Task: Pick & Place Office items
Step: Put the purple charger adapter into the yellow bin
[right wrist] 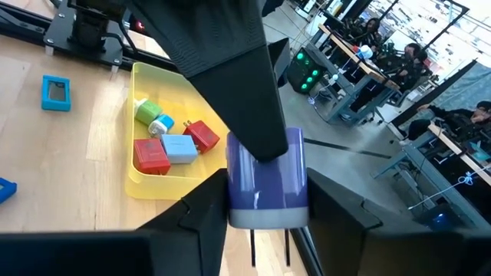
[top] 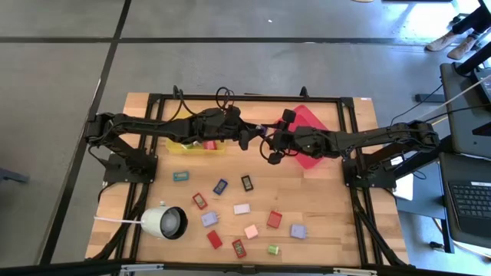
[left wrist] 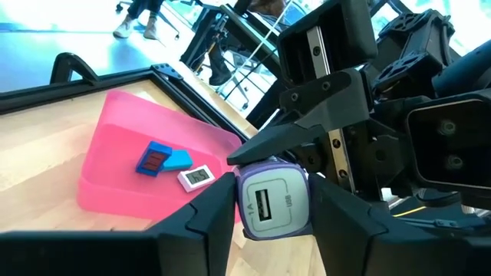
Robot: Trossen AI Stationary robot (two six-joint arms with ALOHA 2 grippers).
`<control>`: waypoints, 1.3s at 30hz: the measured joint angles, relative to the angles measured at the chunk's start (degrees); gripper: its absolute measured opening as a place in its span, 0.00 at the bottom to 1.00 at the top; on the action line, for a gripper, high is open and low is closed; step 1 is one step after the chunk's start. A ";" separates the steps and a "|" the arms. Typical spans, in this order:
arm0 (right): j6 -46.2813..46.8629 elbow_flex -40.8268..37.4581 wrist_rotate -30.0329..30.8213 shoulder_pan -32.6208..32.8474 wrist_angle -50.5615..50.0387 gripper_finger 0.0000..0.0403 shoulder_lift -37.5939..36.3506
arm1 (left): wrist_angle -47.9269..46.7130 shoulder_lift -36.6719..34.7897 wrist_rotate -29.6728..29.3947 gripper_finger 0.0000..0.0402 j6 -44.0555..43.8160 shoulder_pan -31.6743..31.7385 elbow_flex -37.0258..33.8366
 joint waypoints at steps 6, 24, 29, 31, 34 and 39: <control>0.00 0.00 0.70 0.00 -0.39 0.52 0.00 | 0.07 0.00 0.31 0.36 0.30 0.00 0.00; 7.78 0.04 6.15 0.00 -20.44 0.68 -3.61 | -11.83 -3.32 -2.02 0.36 6.49 4.79 -0.02; 13.77 0.04 1.81 0.00 -26.73 0.66 -3.44 | -26.22 -5.14 -6.82 0.36 8.68 7.39 -0.02; 16.04 0.04 -0.04 0.00 -28.57 0.65 -3.41 | -32.49 -5.72 -10.69 0.36 9.64 7.95 -0.02; 18.37 0.04 -1.03 0.00 -29.58 0.65 -3.41 | -41.68 -6.21 -16.58 0.36 11.02 8.54 -0.02; 19.50 0.04 -1.33 0.00 -29.73 0.63 -3.41 | -56.11 -5.63 -22.72 0.36 8.88 8.54 -0.04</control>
